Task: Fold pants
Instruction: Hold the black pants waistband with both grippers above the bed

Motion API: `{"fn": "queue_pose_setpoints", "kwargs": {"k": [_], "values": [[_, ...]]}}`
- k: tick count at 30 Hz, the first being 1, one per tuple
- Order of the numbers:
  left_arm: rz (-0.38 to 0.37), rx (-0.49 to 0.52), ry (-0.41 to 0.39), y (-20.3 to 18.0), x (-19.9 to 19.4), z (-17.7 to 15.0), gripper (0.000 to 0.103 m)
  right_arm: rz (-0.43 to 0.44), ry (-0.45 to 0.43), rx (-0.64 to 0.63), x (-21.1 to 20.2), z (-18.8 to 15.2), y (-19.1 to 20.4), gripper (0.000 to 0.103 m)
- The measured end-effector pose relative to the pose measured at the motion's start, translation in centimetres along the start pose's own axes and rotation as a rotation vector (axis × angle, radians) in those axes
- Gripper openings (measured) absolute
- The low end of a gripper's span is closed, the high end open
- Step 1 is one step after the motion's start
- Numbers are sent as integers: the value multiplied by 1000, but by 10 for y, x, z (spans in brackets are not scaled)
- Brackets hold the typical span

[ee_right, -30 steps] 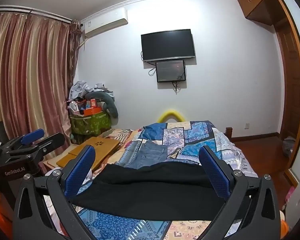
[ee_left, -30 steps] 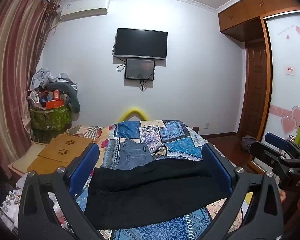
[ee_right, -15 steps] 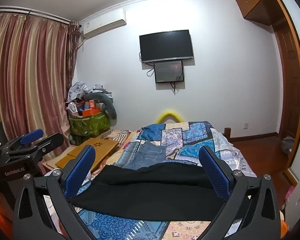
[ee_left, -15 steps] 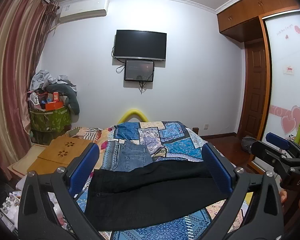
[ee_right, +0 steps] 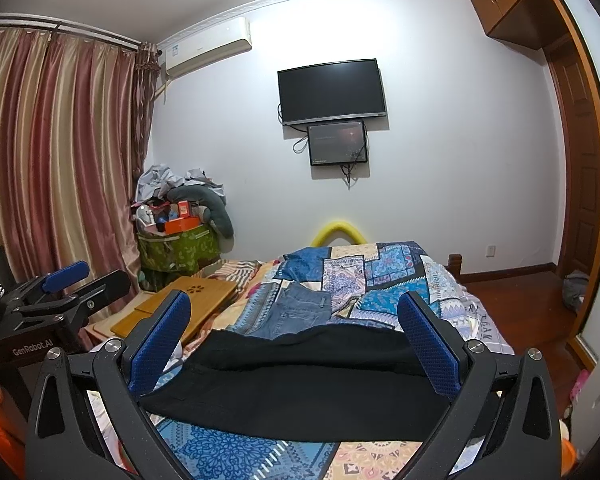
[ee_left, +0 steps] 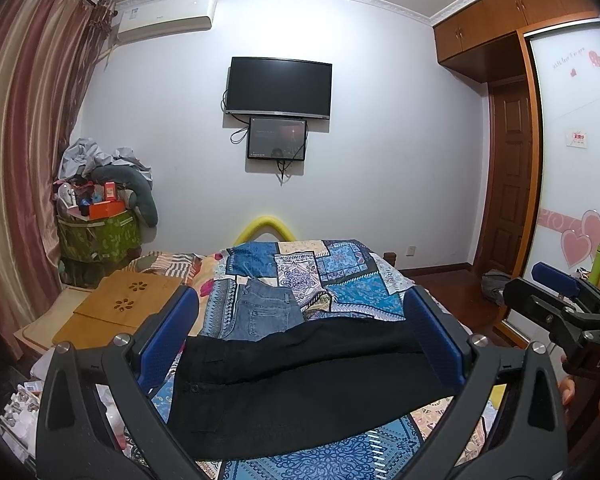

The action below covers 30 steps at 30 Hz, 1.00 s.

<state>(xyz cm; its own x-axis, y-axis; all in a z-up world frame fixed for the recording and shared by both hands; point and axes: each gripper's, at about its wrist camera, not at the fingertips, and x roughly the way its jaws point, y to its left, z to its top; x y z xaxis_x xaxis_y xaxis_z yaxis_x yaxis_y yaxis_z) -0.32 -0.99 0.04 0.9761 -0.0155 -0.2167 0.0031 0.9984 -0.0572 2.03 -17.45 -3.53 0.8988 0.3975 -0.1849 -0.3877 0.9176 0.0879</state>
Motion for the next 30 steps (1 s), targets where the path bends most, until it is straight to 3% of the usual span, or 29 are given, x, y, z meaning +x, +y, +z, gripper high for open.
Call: {"fn": "queue_pose_setpoints", "kwargs": {"k": [30], "values": [[3,-9,2,5,1,0,103,-7,3,-10,0,0,5,103]]}}
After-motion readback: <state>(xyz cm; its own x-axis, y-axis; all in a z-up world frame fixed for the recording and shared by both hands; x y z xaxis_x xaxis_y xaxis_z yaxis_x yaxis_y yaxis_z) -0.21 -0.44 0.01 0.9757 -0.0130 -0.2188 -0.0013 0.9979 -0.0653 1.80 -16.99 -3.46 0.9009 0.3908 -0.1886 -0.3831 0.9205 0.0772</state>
